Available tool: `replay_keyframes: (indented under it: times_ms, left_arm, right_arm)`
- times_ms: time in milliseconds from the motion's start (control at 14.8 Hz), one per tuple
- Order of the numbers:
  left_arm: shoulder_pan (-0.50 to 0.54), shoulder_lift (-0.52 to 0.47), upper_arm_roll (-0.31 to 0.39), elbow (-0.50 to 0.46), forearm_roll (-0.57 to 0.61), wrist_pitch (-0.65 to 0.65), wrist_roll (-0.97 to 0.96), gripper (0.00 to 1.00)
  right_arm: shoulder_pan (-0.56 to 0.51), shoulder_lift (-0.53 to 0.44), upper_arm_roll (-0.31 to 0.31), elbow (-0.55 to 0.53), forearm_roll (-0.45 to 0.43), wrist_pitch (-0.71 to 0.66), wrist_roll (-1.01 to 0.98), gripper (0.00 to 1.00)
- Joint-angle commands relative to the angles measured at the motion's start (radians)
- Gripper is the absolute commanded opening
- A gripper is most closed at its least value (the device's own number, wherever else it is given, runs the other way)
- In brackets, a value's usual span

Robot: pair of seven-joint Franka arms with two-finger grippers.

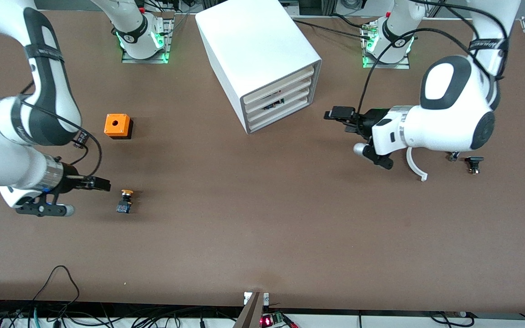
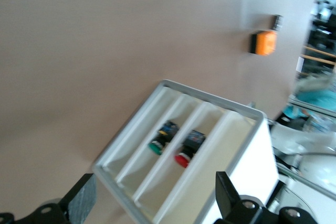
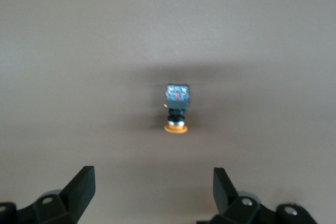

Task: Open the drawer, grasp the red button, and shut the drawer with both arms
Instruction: 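Grasp the cabinet drawer handle with the left gripper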

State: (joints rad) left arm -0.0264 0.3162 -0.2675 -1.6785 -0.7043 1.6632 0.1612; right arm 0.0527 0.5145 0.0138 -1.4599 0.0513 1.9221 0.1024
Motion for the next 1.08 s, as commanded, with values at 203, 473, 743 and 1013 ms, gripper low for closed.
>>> replay_keyframes:
  times_ms: [203,473,743,1013]
  left_arm:
    - [0.026,0.11,0.001,-0.018,-0.092,-0.062,0.297,1.0]
    - [0.02,0.099,-0.012,-0.133,-0.168,-0.068,0.354,0.63]
    - [0.039,0.098,-0.021,-0.289,-0.313,-0.037,0.584,0.63]
    - [0.036,0.096,-0.041,-0.459,-0.459,0.068,0.786,0.68]
  right_arm:
    - [0.056,0.068,0.002,0.007,0.015,0.026,0.006,0.99]
    - [0.099,0.113,0.002,0.009,0.013,0.032,0.014,0.99]
    - [0.144,0.128,0.0,0.009,0.013,0.034,0.017,0.99]
    - [0.197,0.137,0.0,0.01,0.001,0.035,0.071,0.99]
